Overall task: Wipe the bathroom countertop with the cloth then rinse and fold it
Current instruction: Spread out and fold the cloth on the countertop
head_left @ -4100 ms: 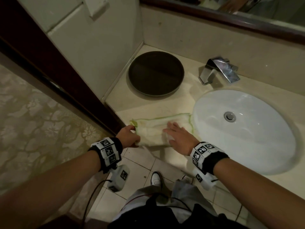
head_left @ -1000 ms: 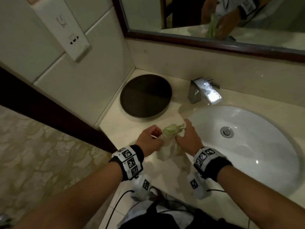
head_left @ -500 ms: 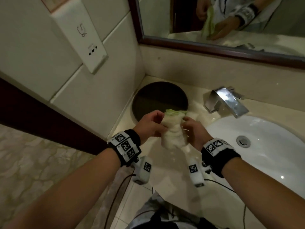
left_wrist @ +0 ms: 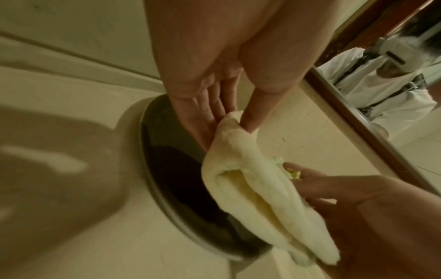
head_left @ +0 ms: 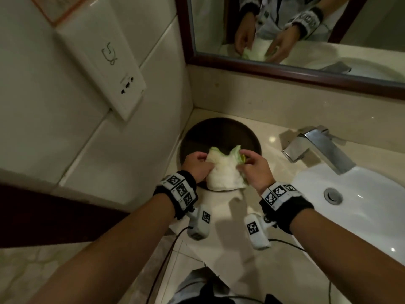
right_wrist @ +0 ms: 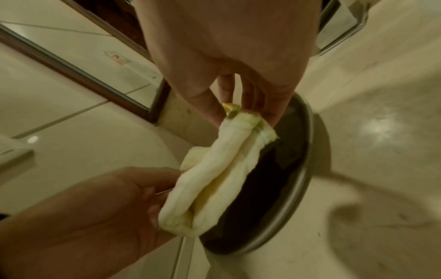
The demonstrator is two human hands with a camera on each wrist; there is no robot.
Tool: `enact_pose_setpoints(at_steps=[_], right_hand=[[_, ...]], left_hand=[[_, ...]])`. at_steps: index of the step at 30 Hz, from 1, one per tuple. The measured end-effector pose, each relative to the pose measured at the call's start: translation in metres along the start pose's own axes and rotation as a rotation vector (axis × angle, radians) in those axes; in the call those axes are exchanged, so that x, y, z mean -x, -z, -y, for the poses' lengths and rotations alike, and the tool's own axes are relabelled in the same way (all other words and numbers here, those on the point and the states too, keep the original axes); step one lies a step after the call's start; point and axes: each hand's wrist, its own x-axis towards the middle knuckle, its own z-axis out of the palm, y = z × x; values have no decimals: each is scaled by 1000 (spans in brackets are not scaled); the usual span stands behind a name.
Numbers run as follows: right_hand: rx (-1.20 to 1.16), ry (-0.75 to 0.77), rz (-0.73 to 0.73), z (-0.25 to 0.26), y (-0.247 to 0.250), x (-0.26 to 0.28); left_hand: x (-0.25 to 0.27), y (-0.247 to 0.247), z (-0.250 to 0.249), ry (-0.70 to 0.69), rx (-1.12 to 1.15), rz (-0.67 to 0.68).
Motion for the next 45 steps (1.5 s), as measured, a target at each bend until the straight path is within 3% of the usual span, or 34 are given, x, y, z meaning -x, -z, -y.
enact_pose_setpoints(at_steps=[8,20,24,27,32,40,45], right_hand=[[216,108,-48,29,-9,-41],[667,106,149,19,-26,-49],[940,307,92,23,-26,-42],[1160,484,132,21,-29,-35],[1224,380,295,8,-34,-32],[1182,360,323,0,-30,-34],[1075,317,329,2,-25,-23]], left_hand=[[-49,4,-31,-177,-150,-19],[-70,1,-10,-232,-648,-17],[-62,3,-15,-420,-807,-80],[-55,2,-15,-556,-964,20],[-57,0,-6,-492,-1151,188],[-60,-6,1,-367,-1181,225],[-51,1,0,-398,-1172,201]])
